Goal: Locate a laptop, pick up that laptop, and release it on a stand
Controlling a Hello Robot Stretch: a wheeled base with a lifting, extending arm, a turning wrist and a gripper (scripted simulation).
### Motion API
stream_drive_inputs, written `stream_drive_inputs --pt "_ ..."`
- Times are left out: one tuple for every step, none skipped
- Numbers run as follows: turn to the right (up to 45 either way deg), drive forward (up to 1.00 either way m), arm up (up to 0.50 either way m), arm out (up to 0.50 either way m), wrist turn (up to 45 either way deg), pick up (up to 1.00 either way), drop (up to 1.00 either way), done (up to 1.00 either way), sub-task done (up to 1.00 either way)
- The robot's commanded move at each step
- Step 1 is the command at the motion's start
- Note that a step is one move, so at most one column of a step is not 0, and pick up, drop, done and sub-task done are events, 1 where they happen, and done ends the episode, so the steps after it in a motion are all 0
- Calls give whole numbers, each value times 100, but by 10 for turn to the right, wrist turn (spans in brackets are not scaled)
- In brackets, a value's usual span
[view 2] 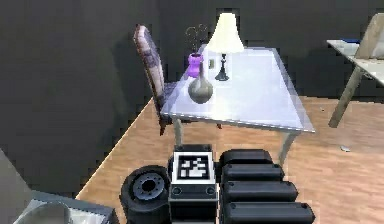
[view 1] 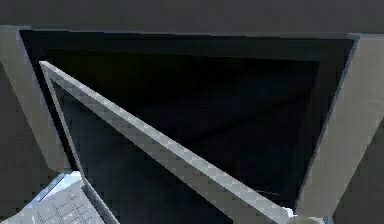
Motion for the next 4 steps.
stream_drive_inputs --pt "150 0 0 0 0 0 0 0 0" --pt "30 0 0 0 0 0 0 0 0" --pt "0 5 0 0 0 0 0 0 0" --pt "-150 0 0 0 0 0 0 0 0"
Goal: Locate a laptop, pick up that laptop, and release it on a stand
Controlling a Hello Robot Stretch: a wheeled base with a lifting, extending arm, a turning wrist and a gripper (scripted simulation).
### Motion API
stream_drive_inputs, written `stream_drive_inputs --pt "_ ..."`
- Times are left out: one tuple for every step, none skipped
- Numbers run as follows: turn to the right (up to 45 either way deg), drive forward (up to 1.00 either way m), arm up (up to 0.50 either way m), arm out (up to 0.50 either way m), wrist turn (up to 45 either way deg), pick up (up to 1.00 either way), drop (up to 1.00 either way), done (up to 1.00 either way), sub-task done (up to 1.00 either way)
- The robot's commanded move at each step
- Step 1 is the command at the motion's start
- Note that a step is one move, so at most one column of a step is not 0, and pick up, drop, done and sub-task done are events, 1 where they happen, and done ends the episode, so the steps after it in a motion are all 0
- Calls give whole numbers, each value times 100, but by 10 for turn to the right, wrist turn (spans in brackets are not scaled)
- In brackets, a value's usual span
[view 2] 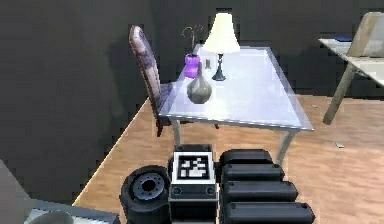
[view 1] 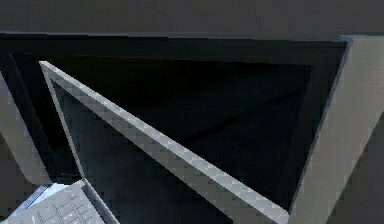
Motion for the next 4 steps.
stream_drive_inputs --pt "60 0 0 0 0 0 0 0 0" --pt "30 0 0 0 0 0 0 0 0" --pt "-90 0 0 0 0 0 0 0 0" --pt "120 0 0 0 0 0 0 0 0"
